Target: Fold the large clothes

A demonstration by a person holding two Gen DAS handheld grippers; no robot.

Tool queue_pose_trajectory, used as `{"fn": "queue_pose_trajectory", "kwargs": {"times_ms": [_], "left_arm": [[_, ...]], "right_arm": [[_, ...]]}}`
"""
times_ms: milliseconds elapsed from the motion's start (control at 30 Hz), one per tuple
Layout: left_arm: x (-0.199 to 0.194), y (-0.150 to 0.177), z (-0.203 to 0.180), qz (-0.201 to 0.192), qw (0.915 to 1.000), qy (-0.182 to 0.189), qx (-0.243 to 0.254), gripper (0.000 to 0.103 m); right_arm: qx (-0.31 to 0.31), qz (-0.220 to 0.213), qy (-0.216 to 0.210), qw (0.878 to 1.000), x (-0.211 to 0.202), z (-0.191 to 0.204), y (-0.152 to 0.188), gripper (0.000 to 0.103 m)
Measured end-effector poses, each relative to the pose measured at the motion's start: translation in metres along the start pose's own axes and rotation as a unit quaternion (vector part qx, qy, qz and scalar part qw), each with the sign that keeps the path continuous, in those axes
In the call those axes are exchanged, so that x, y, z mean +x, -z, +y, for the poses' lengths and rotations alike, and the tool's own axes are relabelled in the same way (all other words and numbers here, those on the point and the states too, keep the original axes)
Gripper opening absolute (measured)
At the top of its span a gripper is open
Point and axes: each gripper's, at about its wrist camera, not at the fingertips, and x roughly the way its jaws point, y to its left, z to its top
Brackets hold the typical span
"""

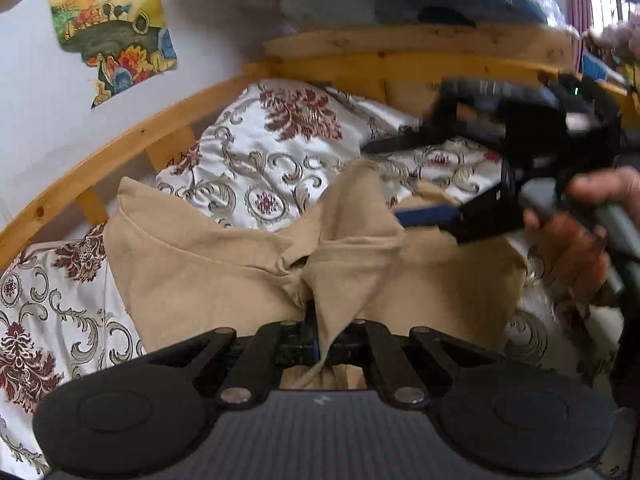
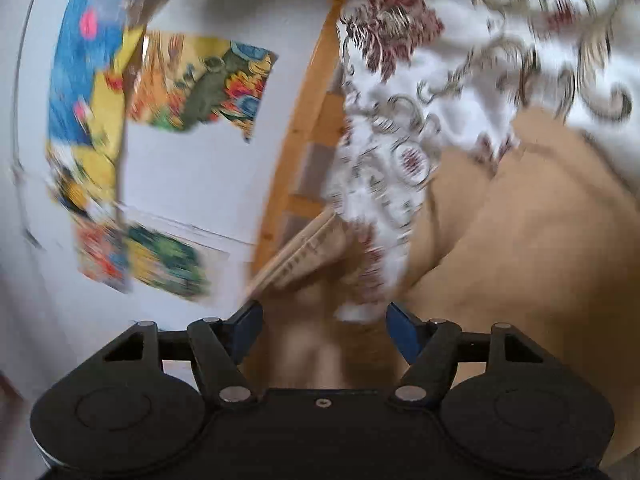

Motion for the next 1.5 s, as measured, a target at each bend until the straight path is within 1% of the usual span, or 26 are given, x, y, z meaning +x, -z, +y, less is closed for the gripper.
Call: {"fn": "queue_pose_trajectory", "kwargs": {"times_ms": [33, 100, 200, 300, 400, 467, 533, 600, 633, 700, 733, 767, 800, 833, 867, 900, 933, 1033, 1100, 1167, 1200, 1233, 1333, 1433, 1467, 1500], "left_arm": [[0.001, 0.002, 0.0, 0.004, 1.0, 0.002, -0.001, 0.001], [0.003, 0.004, -0.003, 0.004, 0.9999, 0.003, 0.009, 0.001], [0.005, 0.008, -0.012, -0.001, 0.9991, 0.021, 0.038, 0.001], [0.01, 0.014, -0.029, 0.006, 0.995, 0.055, 0.083, 0.001], [0.017, 0.025, -0.047, 0.023, 0.9875, 0.089, 0.128, 0.001], [0.021, 0.033, -0.057, 0.03, 0.9819, 0.105, 0.154, 0.001], [0.023, 0.038, -0.063, 0.031, 0.9792, 0.106, 0.17, 0.002], [0.025, 0.041, -0.065, 0.033, 0.979, 0.104, 0.172, 0.002], [0.026, 0.042, -0.065, 0.033, 0.9795, 0.104, 0.17, 0.002], [0.026, 0.044, -0.062, 0.031, 0.9809, 0.103, 0.162, 0.003], [0.025, 0.045, -0.062, 0.03, 0.9813, 0.102, 0.161, 0.003], [0.024, 0.045, -0.062, 0.027, 0.9817, 0.101, 0.159, 0.004], [0.023, 0.045, -0.062, 0.025, 0.9823, 0.1, 0.156, 0.009], [0.021, 0.044, -0.062, 0.022, 0.9824, 0.102, 0.155, 0.015], [0.018, 0.044, -0.061, 0.017, 0.9824, 0.108, 0.152, 0.021], [0.016, 0.042, -0.06, 0.011, 0.9827, 0.117, 0.143, 0.036], [0.012, 0.04, -0.057, 0.005, 0.9834, 0.127, 0.13, 0.047], [-0.003, 0.038, -0.052, -0.011, 0.9847, 0.144, 0.098, 0.06], [-0.014, 0.038, -0.046, -0.018, 0.9862, 0.142, 0.083, 0.068], [-0.023, 0.037, -0.037, -0.032, 0.9864, 0.143, 0.073, 0.071], [-0.027, 0.038, -0.033, -0.035, 0.9871, 0.141, 0.066, 0.076], [-0.031, 0.039, -0.028, -0.036, 0.9884, 0.137, 0.056, 0.078], [-0.033, 0.044, -0.011, -0.037, 0.9914, 0.123, 0.02, 0.08], [-0.027, 0.05, 0.014, -0.033, 0.9907, 0.123, -0.047, 0.082], [-0.025, 0.052, 0.023, -0.034, 0.9887, 0.126, -0.073, 0.082], [-0.022, 0.053, 0.031, -0.036, 0.9855, 0.13, -0.102, 0.083]], "right_arm": [[0.003, 0.001, -0.012, 1.0, 0.001, 0.001, 0.0, 0.074], [0.004, 0.012, -0.026, 1.0, 0.003, 0.003, -0.003, 0.082], [-0.015, 0.029, -0.017, 0.999, 0.01, 0.01, -0.003, 0.084], [-0.047, 0.044, 0.011, 0.998, 0.019, 0.014, 0.0, 0.084], [-0.096, 0.062, 0.049, 0.992, 0.026, 0.015, 0.006, 0.084], [-0.132, 0.072, 0.08, 0.985, 0.031, 0.015, 0.011, 0.084], [-0.167, 0.09, 0.099, 0.977, 0.038, 0.016, 0.018, 0.084], [-0.207, 0.102, 0.118, 0.966, 0.047, 0.019, 0.027, 0.077], [-0.238, 0.105, 0.135, 0.956, 0.051, 0.023, 0.033, 0.072], [-0.296, 0.108, 0.171, 0.934, 0.058, 0.029, 0.045, 0.036], [-0.31, 0.104, 0.171, 0.93, 0.06, 0.029, 0.048, 0.031], [-0.312, 0.098, 0.166, 0.93, 0.057, 0.028, 0.049, 0.02], [-0.314, 0.092, 0.16, 0.931, 0.056, 0.028, 0.049, 0.014], [-0.324, 0.085, 0.157, 0.929, 0.053, 0.03, 0.05, 0.012], [-0.341, 0.076, 0.156, 0.924, 0.051, 0.035, 0.051, 0.009], [-0.358, 0.067, 0.156, 0.918, 0.049, 0.04, 0.052, 0.006], [-0.373, 0.054, 0.154, 0.913, 0.045, 0.045, 0.051, 0.005], [-0.4, 0.025, 0.158, 0.902, 0.035, 0.055, 0.047, 0.003], [-0.412, 0.012, 0.177, 0.893, 0.029, 0.057, 0.042, 0.002], [-0.425, 0.001, 0.2, 0.883, 0.022, 0.056, 0.038, 0.001], [-0.43, -0.002, 0.21, 0.878, 0.019, 0.056, 0.036, 0.001], [-0.437, -0.007, 0.219, 0.872, 0.015, 0.056, 0.033, 0.001], [-0.457, -0.017, 0.26, 0.851, 0.007, 0.049, 0.025, 0.001], [-0.481, -0.02, 0.304, 0.822, 0.007, 0.037, 0.021, 0.001], [-0.48, -0.019, 0.315, 0.819, 0.008, 0.03, 0.019, 0.001], [-0.472, -0.018, 0.321, 0.821, 0.009, 0.024, 0.016, 0.001]]}}
